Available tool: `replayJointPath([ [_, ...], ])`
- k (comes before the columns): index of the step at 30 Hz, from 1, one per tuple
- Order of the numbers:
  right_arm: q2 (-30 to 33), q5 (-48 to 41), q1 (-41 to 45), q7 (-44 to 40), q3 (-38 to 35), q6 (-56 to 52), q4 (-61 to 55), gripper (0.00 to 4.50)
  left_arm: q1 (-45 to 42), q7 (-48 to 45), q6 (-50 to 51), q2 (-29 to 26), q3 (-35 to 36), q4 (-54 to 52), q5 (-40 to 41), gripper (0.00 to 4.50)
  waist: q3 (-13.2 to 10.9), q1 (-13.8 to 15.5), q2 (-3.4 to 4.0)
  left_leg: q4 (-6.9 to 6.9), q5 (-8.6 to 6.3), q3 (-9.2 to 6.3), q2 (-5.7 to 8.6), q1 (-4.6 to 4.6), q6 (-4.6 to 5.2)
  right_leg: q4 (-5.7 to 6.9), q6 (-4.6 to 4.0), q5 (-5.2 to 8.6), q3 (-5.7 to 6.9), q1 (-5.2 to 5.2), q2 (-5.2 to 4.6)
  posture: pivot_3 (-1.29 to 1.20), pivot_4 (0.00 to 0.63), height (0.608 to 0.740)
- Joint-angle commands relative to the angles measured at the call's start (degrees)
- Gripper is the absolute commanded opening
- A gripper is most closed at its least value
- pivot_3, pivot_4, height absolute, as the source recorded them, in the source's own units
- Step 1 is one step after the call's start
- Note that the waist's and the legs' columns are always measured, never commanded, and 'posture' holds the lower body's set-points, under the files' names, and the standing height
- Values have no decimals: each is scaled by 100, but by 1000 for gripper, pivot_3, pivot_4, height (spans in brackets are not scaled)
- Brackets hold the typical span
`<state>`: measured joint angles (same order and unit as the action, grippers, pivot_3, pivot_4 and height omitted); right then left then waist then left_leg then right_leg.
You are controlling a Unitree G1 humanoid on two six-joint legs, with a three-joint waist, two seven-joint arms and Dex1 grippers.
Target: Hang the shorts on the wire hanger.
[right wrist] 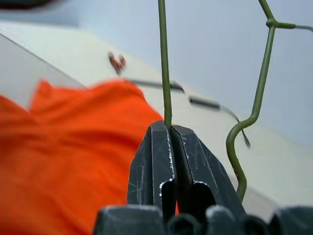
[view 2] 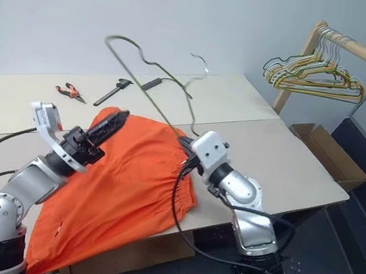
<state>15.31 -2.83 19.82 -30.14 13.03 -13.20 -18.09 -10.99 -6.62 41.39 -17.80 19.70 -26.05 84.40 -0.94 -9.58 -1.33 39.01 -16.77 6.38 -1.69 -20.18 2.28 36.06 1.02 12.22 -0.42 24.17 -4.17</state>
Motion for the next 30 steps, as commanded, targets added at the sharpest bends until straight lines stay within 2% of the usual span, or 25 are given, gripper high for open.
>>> replayJointPath([
  [1, -103, 87, 9, 78, 130, 354, -268, 23, -216, 206, -239, -31, 103, -107, 355, 4500, 2, 1, -2, 0, 0, 0, 0, 0, 0, -1, 0, 0, 0, -1, 0, -147, 0, 740],
  [7, -138, 251, -143, 52, 424, 647, -266, 23, -390, 406, -544, -2, -12, -194, 101, 4500, 1, 15, -6, 2, 1, 1, 8, -1, 0, -5, -1, 0, 3, -3, -3, -145, 0, 740],
  [8, -140, 266, -159, 66, 446, 653, -251, 7, -416, 472, -590, 11, -53, -193, 19, 4318, 1, 17, -6, 2, 1, 1, 8, -1, 0, -5, -1, 0, 3, -4, -2, -145, 0, 740],
  [10, -147, 292, -190, 97, 472, 652, -241, 0, -446, 577, -664, 51, -104, -162, -69, 3931, 0, 32, -6, 2, 1, 1, 10, -1, -1, -6, -1, 0, 3, -4, -2, -145, 0, 740],
  [12, -138, 334, -221, 111, 483, 677, -239, 0, -452, 660, -756, 100, -144, -120, -176, 3343, 0, 54, -7, 2, 1, 1, 11, -1, -1, -7, -1, 0, 3, -4, -2, -147, 0, 740],
  [22, -97, 704, -195, 257, 532, 917, -113, 0, -398, 583, -858, 143, -228, -46, -376, 68, 0, 70, -9, 2, 2, 2, 10, -1, -2, -8, -1, 0, 3, -3, 1, -153, 0, 740],
  [25, -63, 866, -195, 287, 577, 1030, -82, 0, -387, 536, -904, 155, -280, -30, -505, 27, 0, 70, -10, 2, 2, 3, 10, -2, -2, -9, -1, 0, 3, -3, 1, -157, 0, 740],
  [30, -17, 1052, -197, 340, 597, 1214, -11, 1441, -308, 86, -1122, 150, -432, -179, -1134, 0, 0, 66, -11, 2, 2, 3, 12, -2, -2, -10, -1, 0, 3, -4, 2, -162, 0, 740],
])
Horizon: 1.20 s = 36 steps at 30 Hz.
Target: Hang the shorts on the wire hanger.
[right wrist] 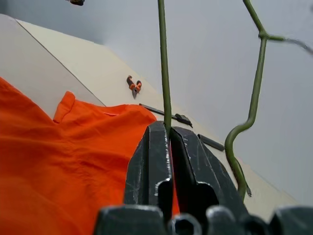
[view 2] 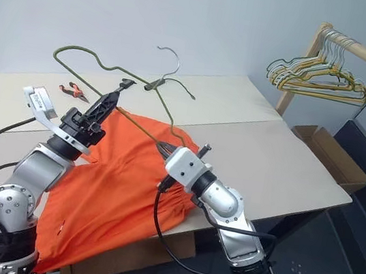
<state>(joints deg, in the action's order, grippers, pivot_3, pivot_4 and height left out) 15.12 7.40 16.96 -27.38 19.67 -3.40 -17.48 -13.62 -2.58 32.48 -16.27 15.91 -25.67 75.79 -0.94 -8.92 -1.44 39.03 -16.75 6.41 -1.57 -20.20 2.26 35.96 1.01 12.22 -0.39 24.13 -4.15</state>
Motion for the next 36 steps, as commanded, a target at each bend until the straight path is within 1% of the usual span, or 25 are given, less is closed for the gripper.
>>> replayJointPath([
  [1, 18, 24, 90, 28, -72, 292, -72, 1772, -44, -405, -297, 34, -28, -199, -320, 0, 0, -1, 0, 0, 0, 0, 0, 0, 0, 0, 0, 0, 0, 0, 0, -162, 0, 740],
  [6, 152, -552, 39, -392, -308, 259, -335, 3521, -92, -720, -406, -99, 97, -71, -527, 0, -1, 0, -2, 0, 0, 0, -2, 0, 1, -2, 0, 0, 0, 0, 2, -153, 0, 740],
  [8, 414, -1608, 53, -959, -730, -507, -625, 4224, -115, -1220, -290, -416, 249, -12, -396, 0, -4, 4, -5, 0, -1, 0, -3, -1, 2, -2, 0, 0, 0, 0, 1, -148, 0, 740],
  [9, 564, -2112, 85, -1219, -944, -833, -719, 4467, -121, -1506, -229, -591, 322, 32, -327, 0, -7, 4, -10, 0, -1, -1, -4, -1, 3, -2, 0, 0, 0, 0, 2, -146, 0, 740],
  [10, 732, -2677, 166, -1440, -1194, -1307, -790, 4467, -124, -1812, -197, -798, 387, 82, -329, 0, -7, 4, -11, 0, -1, -1, -6, -2, 3, -3, 0, 0, 0, 0, 4, -146, 0, 740],
  [12, 1127, -3549, 347, -1904, -1604, -1896, -828, 4467, -204, -2327, -103, -1171, 560, 228, -168, 0, -9, 8, -13, 1, -3, -1, -9, -1, 6, -7, 0, 0, 4, -2, 4, -148, 0, 740],
  [13, 1392, -4141, 520, -2132, -1814, -2474, -788, 4467, -267, -2583, -42, -1342, 678, 313, -6, 0, -9, 8, -13, 1, -3, 0, -9, -2, 7, -8, 0, 0, 4, -1, 4, -148, 0, 740],
  [14, 1578, -4542, 644, -2264, -1940, -2868, -749, 4467, -313, -2750, 1, -1447, 752, 380, 110, 0, -12, 10, -13, 1, -4, 0, -9, 0, 8, -10, 0, 0, 4, -2, 4, -150, 0, 740],
  [16, 2004, -5419, 1085, -2748, -2118, -3847, -324, 4467, -393, -3355, 243, -1701, 1032, 618, 675, 0, -15, -1, -15, 2, -4, 2, -12, -1, 9, -9, 0, 1, 3, 2, 5, -155, 0, 740],
  [18, 2237, -5881, 1412, -3032, -2133, -4489, 53, 4467, -419, -3814, 409, -1854, 1189, 778, 969, 0, -15, -7, -15, -1, -5, 3, -20, 2, 9, -13, -2, 1, 4, -1, 15, -155, 0, 740],
  [21, 2467, -5911, 1913, -3796, -1583, -5173, 832, 4467, -423, -4779, 677, -2049, 1273, 1014, 1172, 0, -15, -13, -15, -3, -4, 0, -25, 0, 8, -14, -8, 5, 8, 1, 24, -160, 0, 740],
  [23, 2425, -5851, 2103, -4116, -1289, -5307, 1047, 4467, -412, -5101, 721, -2117, 1172, 1089, 972, 0, -15, -11, -15, -2, -4, 1, -24, -1, 8, -15, -9, 5, 8, 2, 27, -160, 0, 740],
  [25, 2333, -5791, 2229, -4231, -1107, -5353, 1063, 4467, -415, -5254, 685, -2106, 1097, 1114, 754, 0, -15, -6, -15, -2, -4, 1, -24, -4, 8, -15, -9, 6, 8, 4, 27, -162, 0, 740],
  [30, 1845, -5851, 2475, -3968, -954, -5590, 976, 4467, -540, -5200, 531, -1853, 1005, 1109, 531, 0, -15, 6, -15, -1, -5, 1, -22, -9, 8, -14, -7, 4, 6, 7, 17, -163, 0, 740],
  [36, 1440, -5879, 2389, -3483, -1026, -5791, 761, 4467, -607, -5208, 502, -1725, 975, 1087, 375, 0, -14, 29, -15, -1, -6, 1, -20, -15, 8, -14, -5, 3, 9, 10, 11, -166, 0, 740],
])
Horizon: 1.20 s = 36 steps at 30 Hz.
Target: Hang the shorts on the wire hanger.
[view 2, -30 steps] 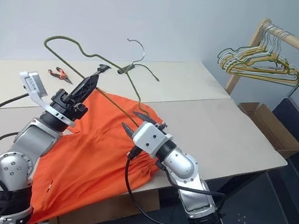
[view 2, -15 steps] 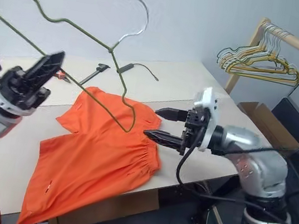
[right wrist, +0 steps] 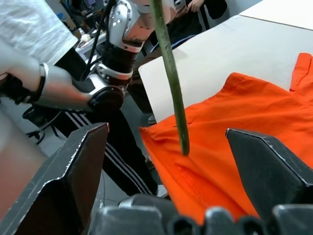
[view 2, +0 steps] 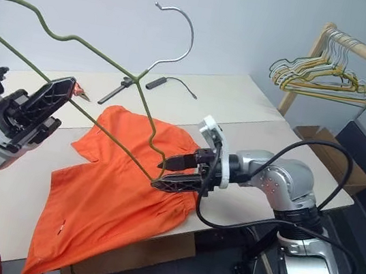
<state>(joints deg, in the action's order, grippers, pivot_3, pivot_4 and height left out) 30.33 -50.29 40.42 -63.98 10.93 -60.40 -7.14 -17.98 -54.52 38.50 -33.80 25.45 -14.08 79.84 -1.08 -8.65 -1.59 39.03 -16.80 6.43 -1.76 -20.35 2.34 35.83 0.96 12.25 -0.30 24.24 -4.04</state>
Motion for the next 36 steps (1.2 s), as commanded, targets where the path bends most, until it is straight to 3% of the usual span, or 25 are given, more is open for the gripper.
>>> replayJointPath([
  [1, -122, -120, 25, 231, -166, -111, -295, 4467, -174, -21, -105, 37, 15, -77, -66, 0, 0, 1, 0, 0, 0, 0, 0, -1, 0, 0, 0, 0, 1, 0, 0, -167, 0, 740],
  [8, -383, -188, 30, 557, -280, -252, -253, 4467, -123, 6, -93, 103, 33, -71, -129, 0, 0, -17, 0, 0, 0, 1, 1, 1, 0, 2, 0, 0, 0, 0, -1, -176, 0, 740],
  [12, -416, -238, 32, 562, -319, -300, -237, 3344, -64, 71, -103, 169, 39, -115, -139, 0, 0, -23, 0, 0, 0, 1, 2, 1, 1, 1, 0, 0, 0, 0, -2, -175, 0, 740],
  [21, -500, -54, 11, 679, -191, -229, -299, 131, 61, 181, -243, 331, 43, -161, -335, 0, 0, -28, 1, 0, 0, 1, 2, 1, 1, 2, 0, 0, 0, 0, -2, -182, 0, 740],
  [26, -560, -123, -63, 863, -324, -267, -334, 30, 343, 275, -321, 396, -30, -134, -629, 0, 0, -39, 0, 0, -1, 1, 1, -1, 1, 1, 0, 0, 0, 0, -2, -182, 0, 740],
  [30, -619, -321, -89, 1044, -576, -291, -419, 0, 471, 410, -382, 303, -312, -66, -1238, 973, 0, -41, 0, -1, -1, 1, 2, 1, 1, 1, 0, 0, 0, -1, -2, -193, 0, 740],
  [36, -432, -535, -287, 1527, -1093, -612, -558, 0, 1108, -79, -1113, -568, -1361, -26, -3487, 3024, -1, -63, 1, -5, -2, 4, 4, 0, 1, -1, -1, 1, -2, 4, -3, -197, 0, 740],
])
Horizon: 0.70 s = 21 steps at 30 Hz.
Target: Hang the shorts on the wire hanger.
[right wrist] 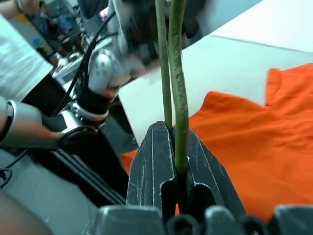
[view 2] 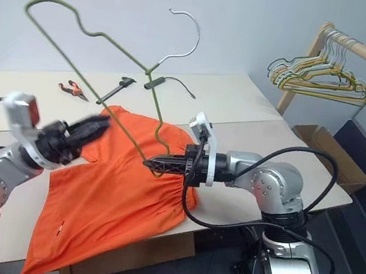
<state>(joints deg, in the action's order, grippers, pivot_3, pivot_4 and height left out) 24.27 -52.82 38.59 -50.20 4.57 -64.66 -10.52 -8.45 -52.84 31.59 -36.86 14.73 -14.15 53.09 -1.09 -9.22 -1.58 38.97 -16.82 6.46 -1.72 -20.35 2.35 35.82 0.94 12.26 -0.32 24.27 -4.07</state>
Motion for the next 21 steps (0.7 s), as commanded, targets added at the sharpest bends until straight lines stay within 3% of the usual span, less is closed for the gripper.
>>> replayJointPath([
  [1, 324, -363, -231, 190, -598, -310, -278, 0, 255, -296, -493, -367, -340, 40, -1006, 3373, -1, -6, 1, 0, -3, 0, -3, -2, -1, -2, -1, 1, 2, 1, 0, -199, 0, 740],
  [4, 999, -612, -725, 212, -916, -870, -408, 0, 572, -634, -929, -625, -427, 158, -1544, 4365, -1, 30, 2, 0, -9, 0, -5, -11, 4, -6, -3, 3, 9, 8, -8, -200, 0, 740],
  [5, 1198, -652, -849, 325, -958, -1183, -370, 0, 623, -746, -1089, -710, -464, 132, -1708, 4484, -2, 38, 3, 0, -13, 0, -4, -14, 7, -6, -4, 5, 11, 10, -13, -202, 0, 740],
  [12, 2135, -995, -1764, 445, -1764, -2639, 697, 0, 558, -1209, -1689, -866, -990, -117, -2408, 4484, -5, 71, 9, 1, -21, 3, 1, -21, 22, -15, -3, 8, 16, 11, -29, -207, 0, 740],
  [21, 2910, -1292, -2276, 346, -1517, -2784, 1645, 0, 494, -1360, -2127, -1002, -1286, -61, -2999, 4484, -6, -4, 12, 0, -24, 4, -1, -4, 29, -22, 9, 10, -3, -4, -12, -201, 0, 740],
])
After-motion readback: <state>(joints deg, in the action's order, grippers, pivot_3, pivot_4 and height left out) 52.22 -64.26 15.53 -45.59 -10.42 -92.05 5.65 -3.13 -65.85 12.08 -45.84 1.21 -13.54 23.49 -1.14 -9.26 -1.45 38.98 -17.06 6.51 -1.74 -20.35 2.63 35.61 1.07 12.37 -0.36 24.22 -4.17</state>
